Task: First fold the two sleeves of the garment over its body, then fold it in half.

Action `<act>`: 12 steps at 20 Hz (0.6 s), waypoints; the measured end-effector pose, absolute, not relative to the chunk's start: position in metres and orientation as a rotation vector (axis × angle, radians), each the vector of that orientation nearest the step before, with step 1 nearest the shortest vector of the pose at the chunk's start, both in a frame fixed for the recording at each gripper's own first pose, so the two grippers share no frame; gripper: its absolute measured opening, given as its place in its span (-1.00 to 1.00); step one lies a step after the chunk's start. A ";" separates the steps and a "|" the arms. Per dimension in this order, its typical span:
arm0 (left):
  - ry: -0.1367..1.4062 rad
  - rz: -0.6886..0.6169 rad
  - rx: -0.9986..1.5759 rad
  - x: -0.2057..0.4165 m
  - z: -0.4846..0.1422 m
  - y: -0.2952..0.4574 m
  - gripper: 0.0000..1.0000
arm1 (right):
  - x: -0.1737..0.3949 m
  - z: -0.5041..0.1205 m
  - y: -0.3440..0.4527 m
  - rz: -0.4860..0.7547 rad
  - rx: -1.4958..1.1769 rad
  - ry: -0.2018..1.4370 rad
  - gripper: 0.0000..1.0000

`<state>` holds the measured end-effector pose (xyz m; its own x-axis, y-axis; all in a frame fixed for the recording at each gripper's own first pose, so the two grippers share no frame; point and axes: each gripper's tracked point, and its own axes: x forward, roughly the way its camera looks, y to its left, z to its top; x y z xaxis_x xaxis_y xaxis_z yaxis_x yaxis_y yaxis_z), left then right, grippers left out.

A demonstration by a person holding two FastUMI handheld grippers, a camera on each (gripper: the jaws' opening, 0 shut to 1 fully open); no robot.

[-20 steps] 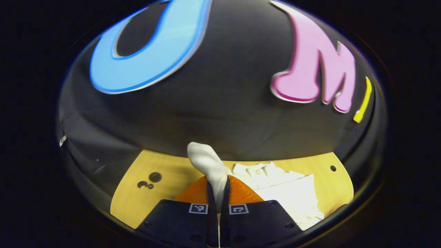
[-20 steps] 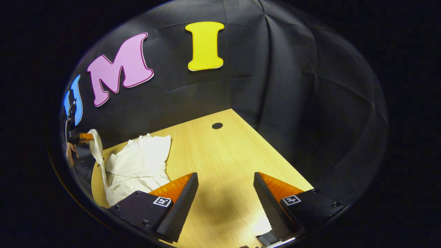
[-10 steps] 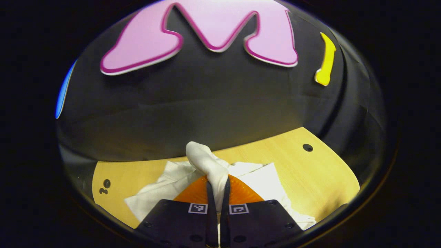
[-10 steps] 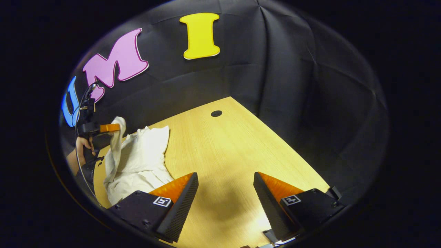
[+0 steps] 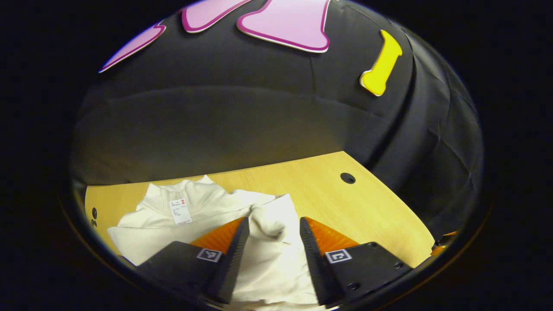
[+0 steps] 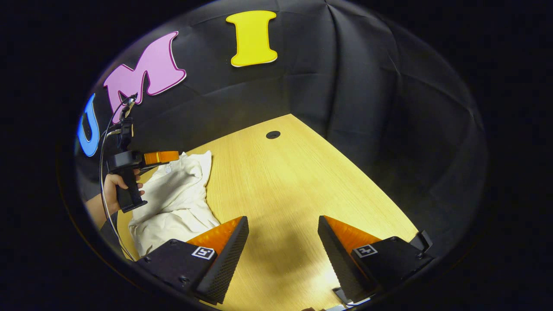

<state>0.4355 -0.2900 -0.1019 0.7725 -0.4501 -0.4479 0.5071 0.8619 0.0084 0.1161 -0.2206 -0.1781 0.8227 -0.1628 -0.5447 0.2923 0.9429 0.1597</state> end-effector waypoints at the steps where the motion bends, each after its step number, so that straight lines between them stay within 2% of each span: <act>1: 0.448 -0.526 0.139 0.433 -0.099 -0.289 0.48 | 0.117 -0.179 -0.218 -0.240 0.241 0.556 0.98; 3: 0.425 -0.507 0.162 0.422 -0.092 -0.275 0.95 | 0.121 -0.181 -0.208 -0.220 0.242 0.563 0.98; 4: 0.407 -0.492 0.169 0.418 -0.087 -0.265 1.00 | 0.124 -0.182 -0.203 -0.208 0.241 0.564 0.98; 7: 0.382 -0.453 0.176 0.390 -0.084 -0.221 0.99 | 0.134 -0.184 -0.179 -0.161 0.248 0.570 0.99; 12: 0.440 -0.321 0.138 0.328 -0.113 -0.110 1.00 | 0.150 -0.200 -0.125 -0.055 0.248 0.611 0.98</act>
<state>0.3278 -0.1103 -0.1131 0.8558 -0.2745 -0.4385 0.3335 0.9407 0.0621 0.1496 -0.1254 -0.1999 0.8187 0.0220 -0.5737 0.1241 0.9689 0.2143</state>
